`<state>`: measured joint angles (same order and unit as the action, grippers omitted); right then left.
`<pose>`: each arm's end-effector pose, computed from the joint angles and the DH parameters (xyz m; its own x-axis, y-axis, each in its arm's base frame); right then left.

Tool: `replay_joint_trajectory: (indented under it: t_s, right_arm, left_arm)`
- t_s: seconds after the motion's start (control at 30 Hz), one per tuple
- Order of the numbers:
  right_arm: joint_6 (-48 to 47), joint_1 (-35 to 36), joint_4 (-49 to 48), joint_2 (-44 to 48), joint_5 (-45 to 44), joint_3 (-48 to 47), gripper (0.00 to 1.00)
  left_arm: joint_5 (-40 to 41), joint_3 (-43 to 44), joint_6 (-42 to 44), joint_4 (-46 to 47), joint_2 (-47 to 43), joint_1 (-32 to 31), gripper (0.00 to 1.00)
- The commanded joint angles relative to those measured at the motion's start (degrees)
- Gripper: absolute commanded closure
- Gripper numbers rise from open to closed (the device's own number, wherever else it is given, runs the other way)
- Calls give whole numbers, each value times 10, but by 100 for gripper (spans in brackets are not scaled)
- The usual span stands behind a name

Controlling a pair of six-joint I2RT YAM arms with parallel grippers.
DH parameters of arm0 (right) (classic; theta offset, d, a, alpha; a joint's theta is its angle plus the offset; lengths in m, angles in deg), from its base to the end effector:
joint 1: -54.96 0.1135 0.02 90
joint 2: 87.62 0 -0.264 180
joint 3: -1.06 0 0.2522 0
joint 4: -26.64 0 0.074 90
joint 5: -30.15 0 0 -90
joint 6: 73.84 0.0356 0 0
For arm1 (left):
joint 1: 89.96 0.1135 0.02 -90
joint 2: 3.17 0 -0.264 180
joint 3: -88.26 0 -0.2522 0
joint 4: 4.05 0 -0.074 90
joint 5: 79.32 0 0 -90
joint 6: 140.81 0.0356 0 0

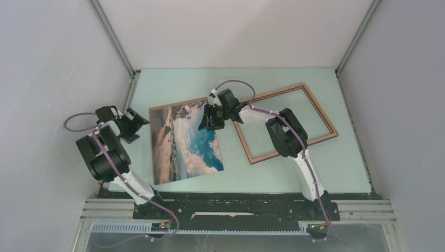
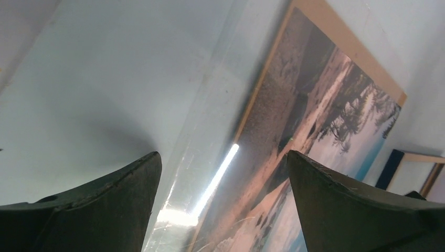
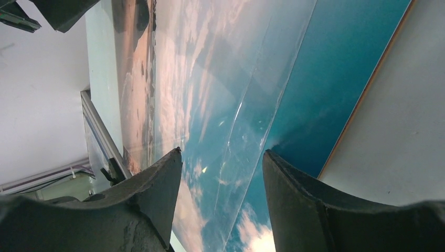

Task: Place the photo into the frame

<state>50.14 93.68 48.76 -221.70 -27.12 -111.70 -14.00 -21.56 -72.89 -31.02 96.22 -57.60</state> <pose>0.3890 0.3366 0.1400 -0.9101 -0.1271 -0.3943 -0.3905 0.5810 0.7141 0.2972 0.1707 0.1625 -0.5413 -0.7473 -0.3854 -0.5326 0.6594 -0.5307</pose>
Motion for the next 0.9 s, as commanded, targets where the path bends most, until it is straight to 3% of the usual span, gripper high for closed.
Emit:
replay_joint_trajectory:
  t_s: [0.0, 0.47, 0.87]
  right_arm:
    - [3, -1, 16, -21, -4, -15, 34]
    - [8, -3, 18, -34, -2, -22, 34]
    - [10, -7, 16, -34, -1, -19, 35]
  left_arm:
    - [-52, 0, -7, -9, 16, 3, 2]
    - [-100, -25, -41, 22, -56, -15, 6]
    - [-177, -78, -131, 102, -118, -16, 7]
